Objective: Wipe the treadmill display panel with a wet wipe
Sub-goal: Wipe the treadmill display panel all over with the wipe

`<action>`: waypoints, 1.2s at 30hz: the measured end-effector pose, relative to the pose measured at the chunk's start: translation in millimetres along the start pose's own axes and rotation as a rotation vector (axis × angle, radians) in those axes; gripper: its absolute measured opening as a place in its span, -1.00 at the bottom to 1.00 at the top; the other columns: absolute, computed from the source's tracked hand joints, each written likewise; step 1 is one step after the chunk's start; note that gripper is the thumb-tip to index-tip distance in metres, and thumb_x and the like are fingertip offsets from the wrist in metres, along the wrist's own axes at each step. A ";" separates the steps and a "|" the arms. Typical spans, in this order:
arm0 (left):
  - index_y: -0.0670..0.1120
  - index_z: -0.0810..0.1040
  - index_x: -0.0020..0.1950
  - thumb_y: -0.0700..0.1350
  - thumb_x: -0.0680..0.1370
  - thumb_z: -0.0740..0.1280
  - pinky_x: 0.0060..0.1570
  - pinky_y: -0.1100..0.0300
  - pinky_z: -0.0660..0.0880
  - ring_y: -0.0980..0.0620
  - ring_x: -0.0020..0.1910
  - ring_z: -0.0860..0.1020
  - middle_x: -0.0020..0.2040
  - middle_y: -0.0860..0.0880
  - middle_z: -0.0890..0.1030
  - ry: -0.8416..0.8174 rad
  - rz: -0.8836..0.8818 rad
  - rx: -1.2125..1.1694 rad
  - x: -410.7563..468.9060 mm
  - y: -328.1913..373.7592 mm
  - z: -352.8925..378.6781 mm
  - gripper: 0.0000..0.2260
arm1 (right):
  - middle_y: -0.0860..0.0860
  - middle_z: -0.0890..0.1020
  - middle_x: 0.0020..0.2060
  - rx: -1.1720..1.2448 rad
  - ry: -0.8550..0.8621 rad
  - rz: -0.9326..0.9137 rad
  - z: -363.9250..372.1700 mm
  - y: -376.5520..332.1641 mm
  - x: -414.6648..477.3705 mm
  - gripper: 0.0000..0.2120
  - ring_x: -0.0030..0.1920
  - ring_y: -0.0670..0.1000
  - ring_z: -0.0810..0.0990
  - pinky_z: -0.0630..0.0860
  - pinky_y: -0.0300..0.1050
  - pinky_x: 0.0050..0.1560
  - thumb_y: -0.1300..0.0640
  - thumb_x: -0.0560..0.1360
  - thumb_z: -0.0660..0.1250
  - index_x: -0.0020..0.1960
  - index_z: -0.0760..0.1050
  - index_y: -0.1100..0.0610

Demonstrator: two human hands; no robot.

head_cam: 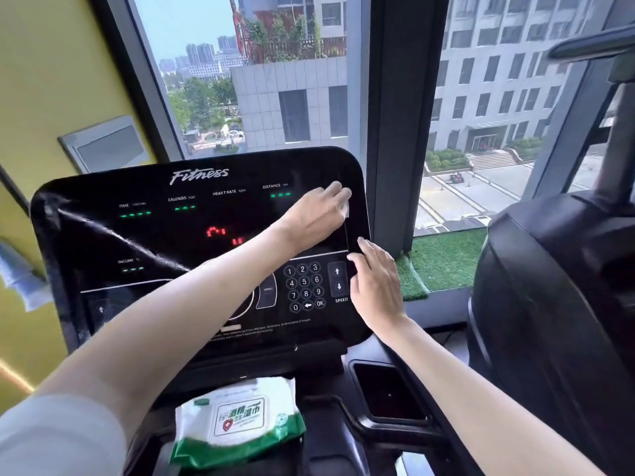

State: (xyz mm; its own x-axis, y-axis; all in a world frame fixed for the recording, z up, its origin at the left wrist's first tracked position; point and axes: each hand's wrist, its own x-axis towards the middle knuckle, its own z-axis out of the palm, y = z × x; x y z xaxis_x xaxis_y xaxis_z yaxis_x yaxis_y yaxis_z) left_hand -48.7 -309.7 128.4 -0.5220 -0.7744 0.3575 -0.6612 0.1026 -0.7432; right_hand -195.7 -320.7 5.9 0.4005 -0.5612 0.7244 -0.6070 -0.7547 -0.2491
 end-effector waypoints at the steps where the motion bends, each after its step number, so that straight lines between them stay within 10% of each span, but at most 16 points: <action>1: -0.19 0.58 -0.21 -0.36 0.37 0.23 -0.45 0.17 0.46 -0.04 -0.22 0.49 -0.23 -0.07 0.51 0.010 0.013 -0.036 -5.6 8.0 2.8 -0.84 | 0.21 0.53 0.20 -0.005 0.000 0.016 0.2 -0.5 -2.0 -0.69 0.23 0.18 0.48 0.33 0.02 0.30 0.43 0.29 0.35 0.01 0.53 0.25; 25: -0.11 0.59 -0.32 -0.25 0.42 0.07 -0.41 0.19 0.47 0.00 -0.24 0.50 -0.25 -0.01 0.52 -0.124 0.261 -0.352 -83.2 142.2 15.5 -0.70 | 0.27 0.56 0.12 -0.092 -0.116 0.142 -3.2 -1.1 -74.4 -0.85 0.14 0.24 0.54 0.46 0.10 0.15 0.41 0.21 0.47 -0.35 0.52 0.26; 30: -0.07 0.64 0.03 -0.34 0.41 0.25 -0.22 0.13 0.46 -0.04 -0.04 0.50 -0.06 -0.04 0.53 -0.347 0.015 -0.778 -75.3 115.1 7.9 -0.70 | 0.19 0.60 0.08 -0.063 -0.106 0.166 -7.6 2.2 -70.2 -0.77 0.10 0.20 0.56 0.49 0.05 0.07 0.44 0.15 0.51 -0.37 0.52 0.20; 36: -0.13 0.58 0.08 -0.36 0.43 0.22 -0.39 0.12 0.43 -0.08 -0.05 0.48 -0.09 -0.10 0.53 0.338 -0.843 -0.648 -51.9 9.8 -11.0 -0.69 | 0.20 0.60 0.08 0.011 -0.086 0.157 -8.4 -8.9 -53.4 -0.71 0.11 0.20 0.57 0.47 0.06 0.11 0.52 0.11 0.44 -0.36 0.52 0.18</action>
State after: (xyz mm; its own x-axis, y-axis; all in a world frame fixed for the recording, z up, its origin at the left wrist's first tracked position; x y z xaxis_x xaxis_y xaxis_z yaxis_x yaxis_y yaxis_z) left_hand -34.1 -261.6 108.8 0.1712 -0.5501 0.8173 -0.9777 0.0074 0.2098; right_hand -217.5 -281.1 -25.2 0.3587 -0.6993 0.6183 -0.6592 -0.6588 -0.3626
